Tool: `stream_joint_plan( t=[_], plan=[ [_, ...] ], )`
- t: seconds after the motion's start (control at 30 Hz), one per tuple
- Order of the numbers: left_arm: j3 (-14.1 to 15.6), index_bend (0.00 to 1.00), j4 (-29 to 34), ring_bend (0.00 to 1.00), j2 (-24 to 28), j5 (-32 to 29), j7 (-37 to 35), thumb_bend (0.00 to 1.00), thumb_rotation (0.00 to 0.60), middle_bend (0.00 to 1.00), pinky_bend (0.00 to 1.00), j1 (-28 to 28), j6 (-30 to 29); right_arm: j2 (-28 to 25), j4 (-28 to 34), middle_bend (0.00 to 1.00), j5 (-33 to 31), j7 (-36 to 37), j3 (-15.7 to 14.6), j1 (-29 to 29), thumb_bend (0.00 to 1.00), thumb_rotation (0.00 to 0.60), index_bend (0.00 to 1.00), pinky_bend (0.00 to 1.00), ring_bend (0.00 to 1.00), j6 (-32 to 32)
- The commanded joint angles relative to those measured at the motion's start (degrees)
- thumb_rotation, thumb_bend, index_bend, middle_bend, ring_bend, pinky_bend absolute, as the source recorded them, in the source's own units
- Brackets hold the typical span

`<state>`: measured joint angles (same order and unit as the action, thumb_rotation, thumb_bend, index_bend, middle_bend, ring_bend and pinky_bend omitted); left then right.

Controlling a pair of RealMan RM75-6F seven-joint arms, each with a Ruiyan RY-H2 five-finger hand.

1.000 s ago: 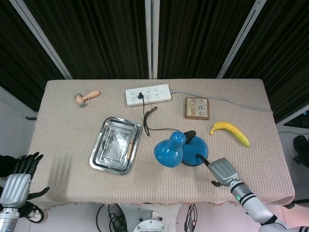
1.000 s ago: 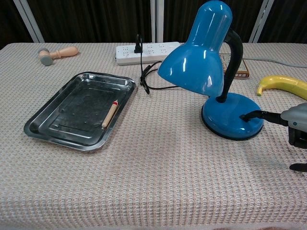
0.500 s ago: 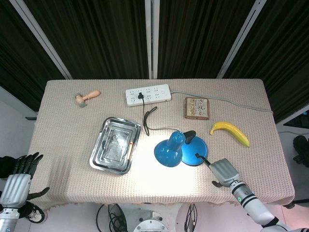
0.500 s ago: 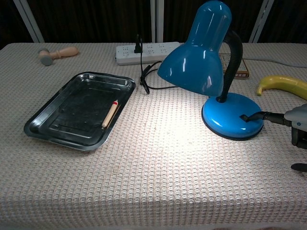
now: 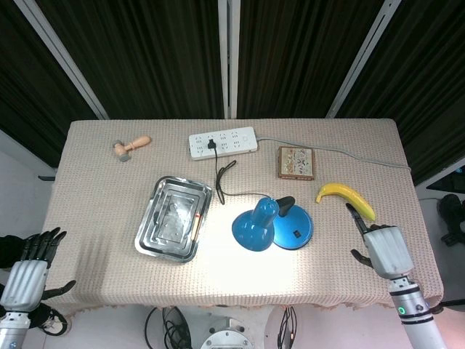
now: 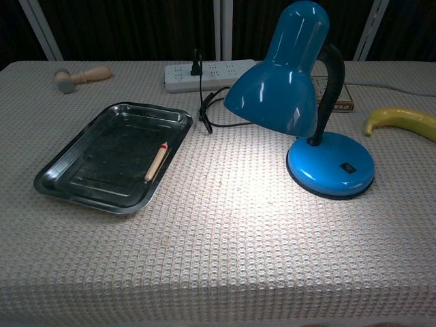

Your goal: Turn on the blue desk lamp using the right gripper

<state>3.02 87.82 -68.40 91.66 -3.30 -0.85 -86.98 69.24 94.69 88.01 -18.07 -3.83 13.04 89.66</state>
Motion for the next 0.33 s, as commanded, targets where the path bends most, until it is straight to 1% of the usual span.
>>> stream_joint_plan(
  t=[0.03, 0.07, 0.1, 0.17, 0.33],
  plan=[
    [-0.1, 0.07, 0.5, 0.00, 0.2, 0.1, 0.1, 0.00, 0.600, 0.01, 0.00, -0.2, 0.2, -1.7, -5.2, 0.03, -5.3, 5.0, -0.5, -9.0, 0.00, 0.600, 0.00, 0.12, 0.03, 3.8],
    [-0.1, 0.07, 0.7, 0.00, 0.3, 0.1, 0.0, 0.00, 0.600, 0.01, 0.00, -0.4, 0.4, -2.9, -4.5, 0.00, -7.2, 8.6, -0.5, -9.7, 0.00, 0.600, 0.00, 0.03, 0.00, 2.4],
    [-0.2, 0.07, 0.7, 0.00, 0.4, 0.1, 0.1, 0.00, 0.600, 0.01, 0.00, -0.5, 0.5, -3.6, -4.7, 0.00, -8.3, 9.9, -0.2, -10.2, 0.00, 0.600, 0.00, 0.00, 0.00, 2.0],
    [-0.3, 0.07, 0.8, 0.00, 0.4, 0.1, 0.5, 0.00, 0.600, 0.01, 0.00, -0.8, 0.8, -3.5, -6.9, 0.00, -9.5, 9.1, 0.5, -11.2, 0.00, 0.600, 0.00, 0.00, 0.00, 2.6],
    [-0.5, 0.07, 0.6, 0.00, -0.2, 0.4, 0.9, 0.00, 0.600, 0.01, 0.00, -1.0, 0.6, -2.0, -9.7, 0.00, -7.7, 9.0, 0.8, -12.1, 0.00, 0.600, 0.00, 0.00, 0.00, 3.3]
  ],
)
